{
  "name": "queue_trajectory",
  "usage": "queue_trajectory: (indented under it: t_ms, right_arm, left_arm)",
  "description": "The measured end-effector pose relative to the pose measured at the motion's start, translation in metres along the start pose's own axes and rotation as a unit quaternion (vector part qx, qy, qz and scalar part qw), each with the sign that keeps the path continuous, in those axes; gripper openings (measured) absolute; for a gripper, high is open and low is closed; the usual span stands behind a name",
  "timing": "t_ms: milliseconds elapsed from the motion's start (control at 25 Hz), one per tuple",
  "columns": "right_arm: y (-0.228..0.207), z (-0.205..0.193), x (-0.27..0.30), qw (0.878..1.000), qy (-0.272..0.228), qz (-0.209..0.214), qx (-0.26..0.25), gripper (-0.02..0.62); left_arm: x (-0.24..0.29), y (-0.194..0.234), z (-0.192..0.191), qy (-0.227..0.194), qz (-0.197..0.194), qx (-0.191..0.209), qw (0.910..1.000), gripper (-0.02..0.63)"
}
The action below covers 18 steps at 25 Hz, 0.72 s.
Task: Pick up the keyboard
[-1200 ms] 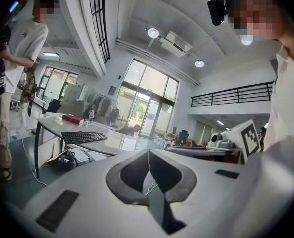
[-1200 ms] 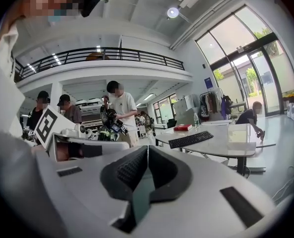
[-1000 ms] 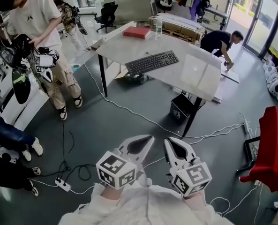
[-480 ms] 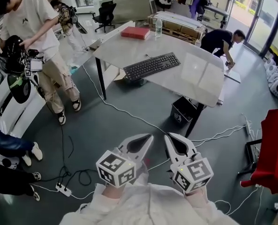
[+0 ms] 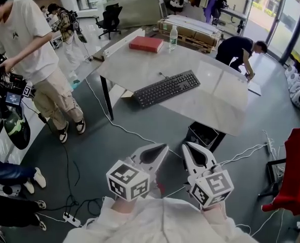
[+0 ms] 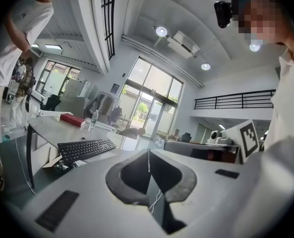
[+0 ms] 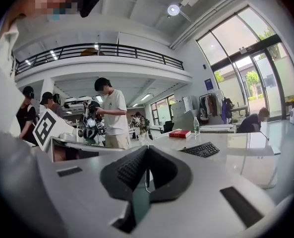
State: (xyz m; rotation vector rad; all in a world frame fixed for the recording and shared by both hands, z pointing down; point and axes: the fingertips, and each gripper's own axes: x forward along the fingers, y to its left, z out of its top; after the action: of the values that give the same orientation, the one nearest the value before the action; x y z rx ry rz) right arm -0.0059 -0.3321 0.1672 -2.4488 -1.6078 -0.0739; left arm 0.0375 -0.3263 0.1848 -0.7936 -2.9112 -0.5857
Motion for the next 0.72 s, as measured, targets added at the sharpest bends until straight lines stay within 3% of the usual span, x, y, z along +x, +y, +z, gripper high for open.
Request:
queue_trajectory:
  t_ms: [320, 720]
  right_arm:
    - [-0.016, 0.010, 0.078, 1.000, -0.004, -0.019, 0.008, 0.031]
    - [-0.031, -0.006, 0.120, 0.999, 0.028, -0.034, 0.028, 0.031]
  left_arm:
    - [0.027, 0.073, 0.027, 0.011, -0.019, 0.003, 0.9998, 0.015]
    - [0.054, 0.118, 0.023, 0.039, -0.033, -0.021, 0.9985, 0.015]
